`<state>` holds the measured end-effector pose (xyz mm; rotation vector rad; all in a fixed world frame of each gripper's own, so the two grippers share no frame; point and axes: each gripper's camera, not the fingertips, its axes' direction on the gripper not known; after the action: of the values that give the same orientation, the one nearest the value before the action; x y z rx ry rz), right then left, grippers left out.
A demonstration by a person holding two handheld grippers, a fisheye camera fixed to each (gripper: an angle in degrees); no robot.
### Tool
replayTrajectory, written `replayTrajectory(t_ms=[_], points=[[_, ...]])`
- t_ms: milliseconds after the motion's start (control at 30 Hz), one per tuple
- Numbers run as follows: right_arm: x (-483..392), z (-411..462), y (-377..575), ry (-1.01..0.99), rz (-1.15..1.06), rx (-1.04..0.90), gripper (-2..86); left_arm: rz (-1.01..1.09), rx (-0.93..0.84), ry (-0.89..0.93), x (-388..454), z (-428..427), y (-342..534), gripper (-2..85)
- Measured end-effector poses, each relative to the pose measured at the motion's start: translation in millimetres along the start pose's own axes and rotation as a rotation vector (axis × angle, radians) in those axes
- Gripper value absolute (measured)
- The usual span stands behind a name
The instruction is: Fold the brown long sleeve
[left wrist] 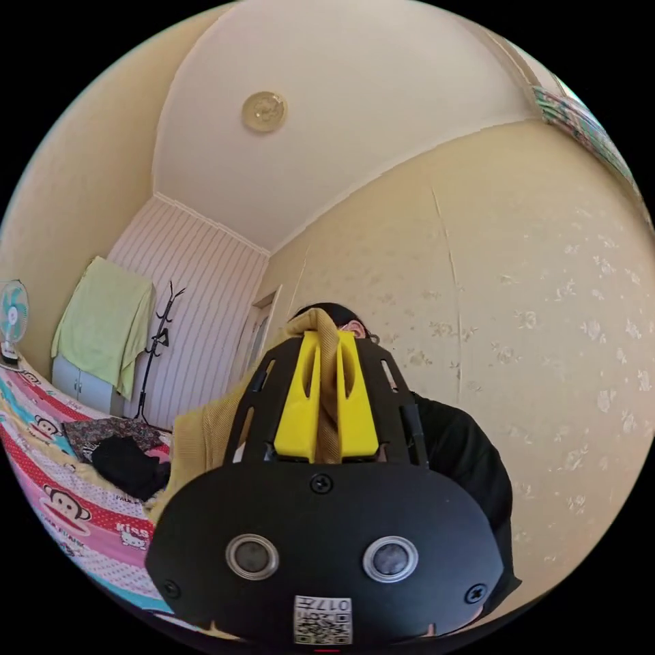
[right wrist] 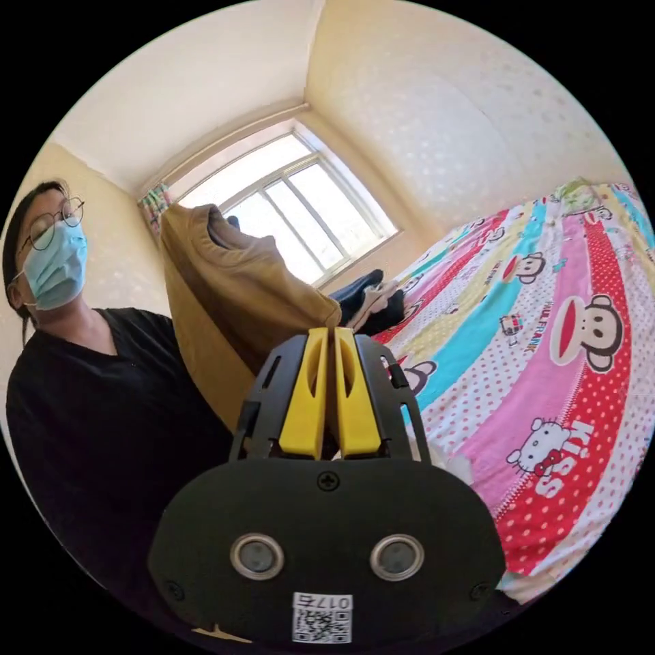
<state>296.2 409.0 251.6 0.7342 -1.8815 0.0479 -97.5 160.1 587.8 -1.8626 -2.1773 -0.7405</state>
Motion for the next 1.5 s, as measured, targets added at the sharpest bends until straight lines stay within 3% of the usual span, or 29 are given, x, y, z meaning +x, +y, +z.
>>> replayTrajectory(t_ms=[67,167,400,500,700,800,933,1000,1133,1200,1267,1300,1400,1500], points=[[-46.3,-37.5,-27.4,0.288,-0.054,0.168,2.1,0.016,-0.016,-0.126,12.2,-6.8,-1.8,3.6],[-119.7,-73.1,-59.8,0.530,-0.112,0.434,2.0,0.041,-0.061,-0.362,27.8,-13.7,-3.1,3.6],[-277.4,-44.5,-77.9,0.773,-0.406,0.812,1.9,0.090,-0.191,-1.115,40.0,0.7,20.9,2.9],[-329.8,-2.9,-69.2,0.917,-0.496,0.914,1.8,0.145,-0.126,-1.388,42.5,32.9,47.8,2.2],[-382.6,34.3,-58.0,0.983,-0.583,1.114,1.8,0.434,0.069,-1.771,34.9,141.8,60.3,1.6],[-378.5,47.9,-71.9,1.077,-0.582,1.156,1.8,0.490,0.125,-1.827,7.5,169.4,39.2,1.7],[-312.3,56.2,-133.4,1.190,-0.448,1.038,2.0,0.354,0.069,-1.705,-62.1,143.3,-8.8,1.8],[-257.6,60.8,-174.1,1.228,-0.362,0.905,2.0,0.127,0.012,-1.603,-140.4,91.5,-38.3,2.2],[-55.4,105.9,-283.8,1.379,-0.121,0.400,2.6,-0.081,-0.085,-1.528,-296.8,-9.0,-44.6,3.5],[57.5,129.5,-308.2,1.316,0.022,0.202,3.3,-0.314,-0.213,-1.569,-425.5,-96.2,-20.2,5.6],[177.9,147.2,-290.5,1.194,0.327,0.006,5.7,-0.568,-0.261,-1.644,-493.0,-159.7,15.8,8.1],[194.6,149.9,-278.5,1.171,0.381,-0.011,6.6,-0.734,-0.248,-1.682,-512.8,-192.9,44.4,10.4],[218.3,176.8,-205.8,1.124,0.357,-0.090,7.7,-0.847,-0.185,-1.646,-501.1,-216.7,112.1,13.2],[215.1,210.8,-118.4,1.200,0.317,-0.254,8.0,-0.917,-0.309,-1.693,-469.8,-195.0,179.8,15.9]])
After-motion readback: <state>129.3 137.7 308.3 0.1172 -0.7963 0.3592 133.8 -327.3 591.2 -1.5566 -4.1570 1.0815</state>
